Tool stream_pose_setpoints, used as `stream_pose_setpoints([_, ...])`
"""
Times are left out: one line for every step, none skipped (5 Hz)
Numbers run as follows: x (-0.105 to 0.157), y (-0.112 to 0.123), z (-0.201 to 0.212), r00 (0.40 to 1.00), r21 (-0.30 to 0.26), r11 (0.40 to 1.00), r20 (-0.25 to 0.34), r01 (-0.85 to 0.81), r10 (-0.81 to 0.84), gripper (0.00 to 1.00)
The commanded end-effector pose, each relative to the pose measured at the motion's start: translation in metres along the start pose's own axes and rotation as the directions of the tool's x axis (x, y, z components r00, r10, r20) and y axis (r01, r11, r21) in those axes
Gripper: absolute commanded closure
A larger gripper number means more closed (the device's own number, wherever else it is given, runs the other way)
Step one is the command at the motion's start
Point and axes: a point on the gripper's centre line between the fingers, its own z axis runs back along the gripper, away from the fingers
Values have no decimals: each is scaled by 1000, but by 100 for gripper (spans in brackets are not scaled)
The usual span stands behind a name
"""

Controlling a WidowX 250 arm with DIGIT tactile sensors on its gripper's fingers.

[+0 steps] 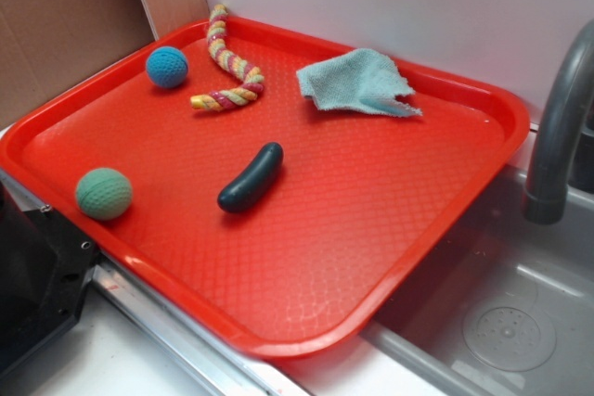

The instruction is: Grab the blue ball.

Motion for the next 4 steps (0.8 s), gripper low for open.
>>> stream_pose_setpoints([34,21,-46,975,44,987,166,-157,148,0])
stream_pose_setpoints([52,29,-85,966,85,978,192,-191,172,0])
stream_pose_setpoints([69,38,-115,973,140,972,158,-189,166,0])
stream_pose_setpoints([75,38,-135,977,160,972,154,-170,145,0])
